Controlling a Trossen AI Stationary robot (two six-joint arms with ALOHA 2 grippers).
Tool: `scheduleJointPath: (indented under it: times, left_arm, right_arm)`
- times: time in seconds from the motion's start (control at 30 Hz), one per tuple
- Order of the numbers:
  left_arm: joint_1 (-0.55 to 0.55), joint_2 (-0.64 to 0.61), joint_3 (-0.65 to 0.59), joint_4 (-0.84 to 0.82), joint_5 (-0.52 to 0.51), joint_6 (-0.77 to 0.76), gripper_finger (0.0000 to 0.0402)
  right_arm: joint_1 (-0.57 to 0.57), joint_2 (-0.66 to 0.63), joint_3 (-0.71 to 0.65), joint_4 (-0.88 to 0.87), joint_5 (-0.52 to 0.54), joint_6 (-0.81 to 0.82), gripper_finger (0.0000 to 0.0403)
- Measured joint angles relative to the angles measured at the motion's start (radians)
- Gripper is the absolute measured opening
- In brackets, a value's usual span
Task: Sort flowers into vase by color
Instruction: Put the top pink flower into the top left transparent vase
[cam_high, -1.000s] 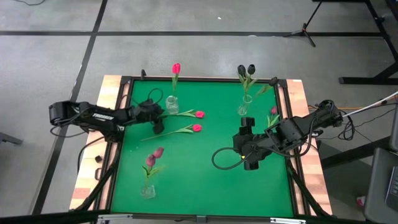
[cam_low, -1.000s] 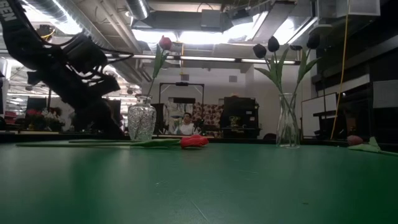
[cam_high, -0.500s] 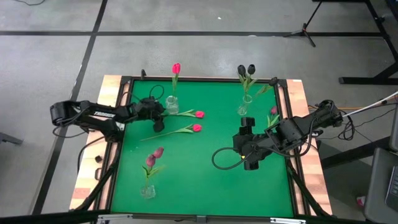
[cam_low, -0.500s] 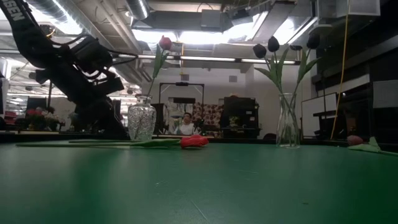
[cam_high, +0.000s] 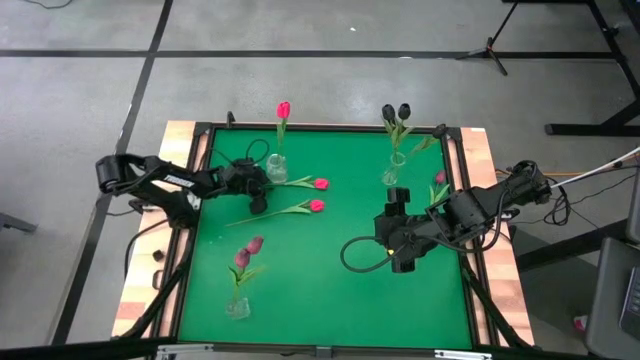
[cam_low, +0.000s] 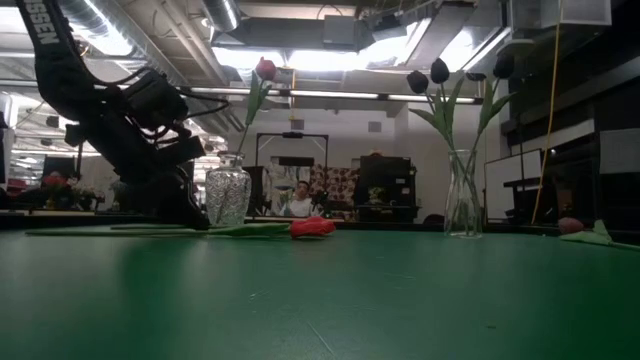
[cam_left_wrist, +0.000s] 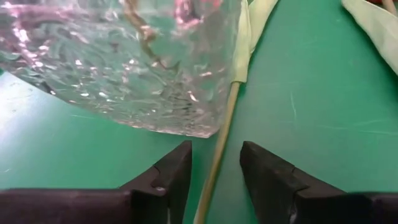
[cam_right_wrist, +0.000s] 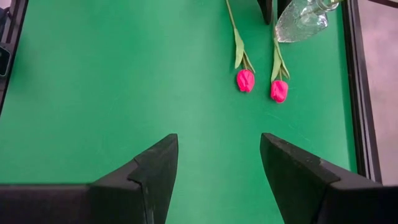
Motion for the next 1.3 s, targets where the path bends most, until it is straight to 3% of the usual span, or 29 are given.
scheduleJointPath:
  times: [0.37,0.93,1.17,1.3]
  left_arm:
    - [-0.018,0.002,0.0,-0.004,-0.01,-0.182,0.0008]
    - [-0.253,-0.015,-0.001,0.063,-0.045,-0.311,0.0001]
    - [-0.319,-0.016,0.08,0.138,-0.145,-0.316,0.0]
    - [-0.357,-0.017,0.106,0.282,-0.215,-0.317,0.0]
  right_arm:
    - [0.0,0.0,0.0,0.0,0.0,0.0,0.0227]
    - [0.0,0.0,0.0,-0.001,0.0,-0.003,0.0227]
    - [0.0,0.0,0.0,-0.001,0.0,-0.003,0.0227]
    - [0.0,0.0,0.0,-0.001,0.0,-0.003,0.0227]
